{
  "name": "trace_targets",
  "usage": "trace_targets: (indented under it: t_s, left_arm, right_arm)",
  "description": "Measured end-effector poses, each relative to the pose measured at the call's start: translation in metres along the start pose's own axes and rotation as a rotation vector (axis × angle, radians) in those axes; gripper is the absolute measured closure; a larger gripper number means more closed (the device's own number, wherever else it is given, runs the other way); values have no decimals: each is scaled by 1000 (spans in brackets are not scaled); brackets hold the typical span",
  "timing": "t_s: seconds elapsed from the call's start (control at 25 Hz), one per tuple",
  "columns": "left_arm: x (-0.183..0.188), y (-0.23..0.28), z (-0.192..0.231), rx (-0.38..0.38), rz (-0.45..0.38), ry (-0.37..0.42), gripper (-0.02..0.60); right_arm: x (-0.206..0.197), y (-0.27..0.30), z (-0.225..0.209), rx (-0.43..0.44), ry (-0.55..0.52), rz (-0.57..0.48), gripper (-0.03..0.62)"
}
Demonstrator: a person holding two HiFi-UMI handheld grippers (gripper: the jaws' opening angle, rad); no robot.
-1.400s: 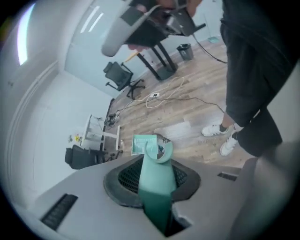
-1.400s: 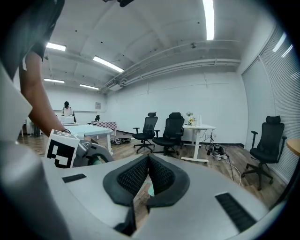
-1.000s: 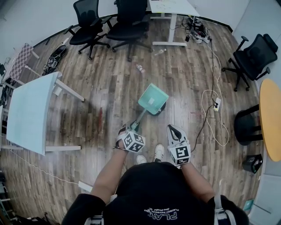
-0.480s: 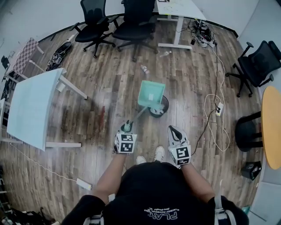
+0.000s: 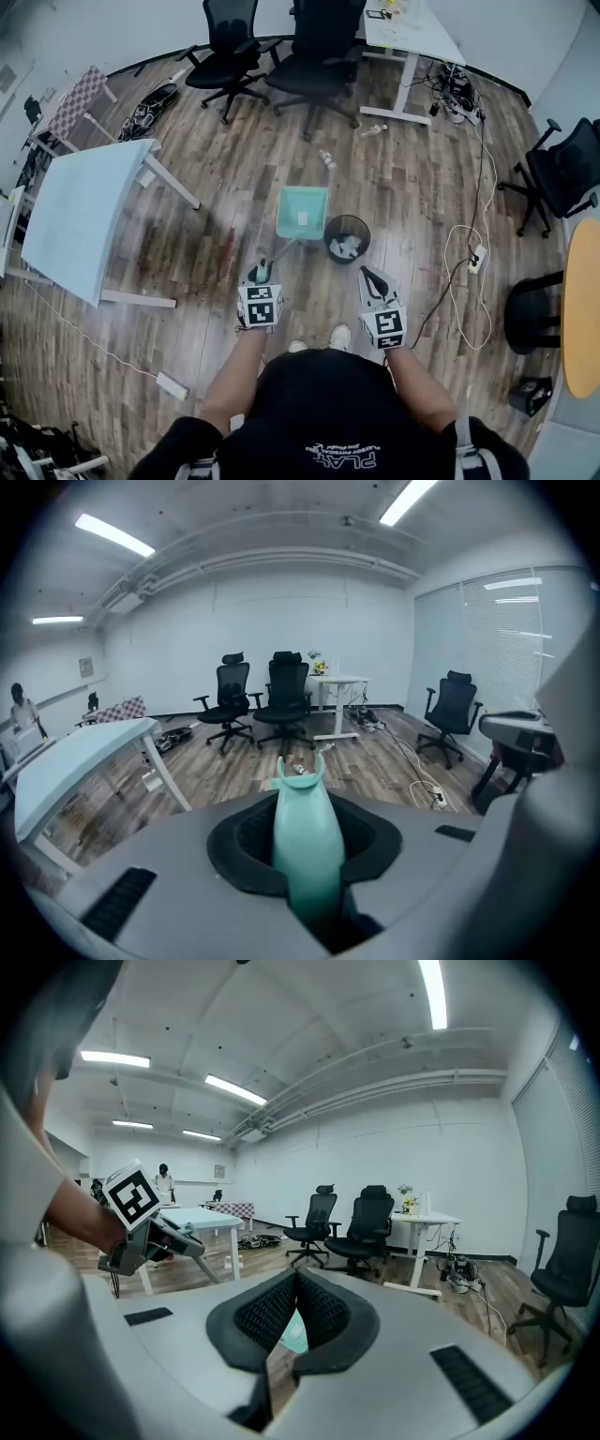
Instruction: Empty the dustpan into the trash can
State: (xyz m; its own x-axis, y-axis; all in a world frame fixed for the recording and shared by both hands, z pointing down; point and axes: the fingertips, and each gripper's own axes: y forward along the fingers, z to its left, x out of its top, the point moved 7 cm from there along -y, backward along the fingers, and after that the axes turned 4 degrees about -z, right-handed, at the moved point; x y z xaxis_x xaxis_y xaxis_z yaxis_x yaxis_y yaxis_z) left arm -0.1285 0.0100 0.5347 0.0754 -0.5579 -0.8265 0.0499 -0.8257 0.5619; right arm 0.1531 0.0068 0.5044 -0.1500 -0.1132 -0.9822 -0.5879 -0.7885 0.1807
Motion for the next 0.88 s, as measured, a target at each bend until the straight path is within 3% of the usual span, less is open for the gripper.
trace_targets:
  t_s: [0.32,0.88]
  left_arm:
    - [-15,18,18,109,66,-70,483]
    - [-45,98,50,74,209,-94,483]
  right_arm:
    - [0,28,-8,91,-8,8,571]
    - [-26,106,-8,106,27,143,571]
